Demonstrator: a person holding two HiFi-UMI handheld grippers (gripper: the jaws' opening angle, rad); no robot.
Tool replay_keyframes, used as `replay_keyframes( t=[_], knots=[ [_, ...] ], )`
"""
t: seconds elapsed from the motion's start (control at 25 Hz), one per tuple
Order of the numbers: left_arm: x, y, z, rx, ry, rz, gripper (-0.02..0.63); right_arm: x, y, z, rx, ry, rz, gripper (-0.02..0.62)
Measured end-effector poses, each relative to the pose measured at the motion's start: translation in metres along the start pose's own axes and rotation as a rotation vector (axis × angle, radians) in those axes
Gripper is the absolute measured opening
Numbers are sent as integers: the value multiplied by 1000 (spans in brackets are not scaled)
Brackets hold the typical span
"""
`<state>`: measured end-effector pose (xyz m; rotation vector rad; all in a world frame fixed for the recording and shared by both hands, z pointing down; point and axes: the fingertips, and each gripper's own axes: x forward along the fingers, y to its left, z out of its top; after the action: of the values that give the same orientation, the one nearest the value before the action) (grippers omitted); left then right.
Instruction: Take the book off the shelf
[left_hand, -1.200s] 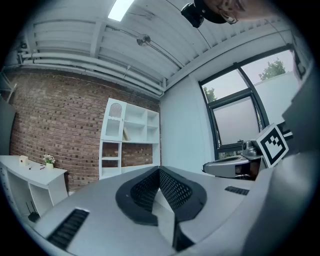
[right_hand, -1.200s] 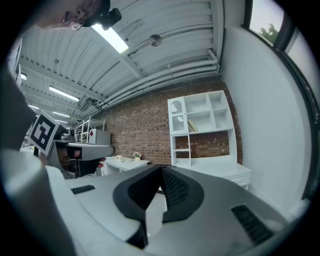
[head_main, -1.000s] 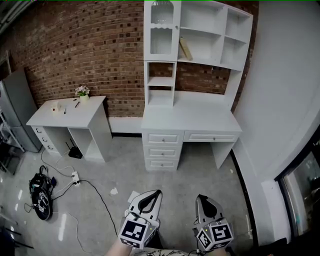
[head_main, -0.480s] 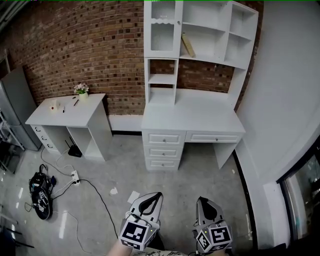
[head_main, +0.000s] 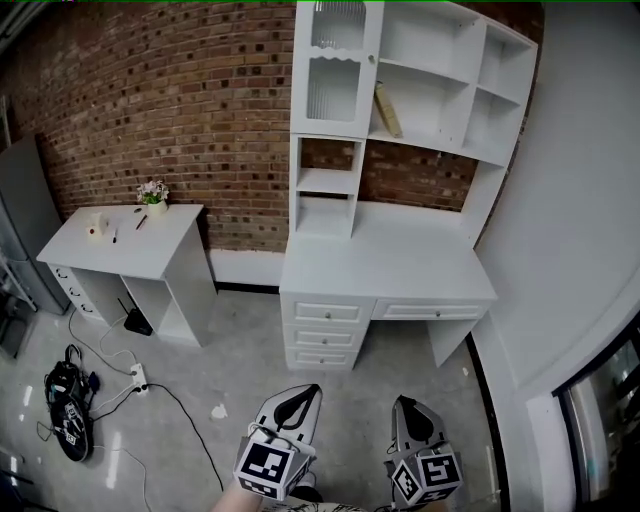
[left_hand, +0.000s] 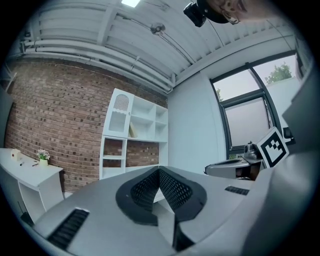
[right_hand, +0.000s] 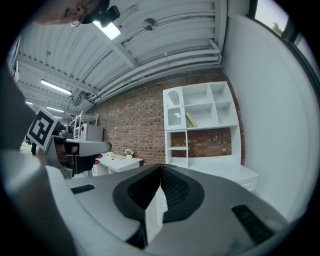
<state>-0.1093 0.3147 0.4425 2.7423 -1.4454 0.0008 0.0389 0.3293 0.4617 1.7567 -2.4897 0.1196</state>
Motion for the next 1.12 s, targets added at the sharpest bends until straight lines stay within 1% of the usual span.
replay_keyframes(
  t=[0.16,0.28,0.48,0.68,0.88,1.0,1.12],
  knots=[
    [38,45,17,4,-22,-8,11,56,-5,20,-12,-18,-7,8],
    [61,74,22,3,-18,-5,11,92,-12,31,-5,-19,-12,7],
    [90,115,13,-37,26,26,11,145,-27,32,18,0,-15,8],
    [128,147,5,-47,33,63,11,195,-47,30,17,4,3,8],
    [185,167,-5,-41,50,97,11,252,-84,24,37,6,37,8],
    [231,178,1,-28,46,121,11,294,-114,31,37,-4,66,8],
    [285,191,15,-5,24,147,11,338,-148,46,36,-11,100,8]
  ],
)
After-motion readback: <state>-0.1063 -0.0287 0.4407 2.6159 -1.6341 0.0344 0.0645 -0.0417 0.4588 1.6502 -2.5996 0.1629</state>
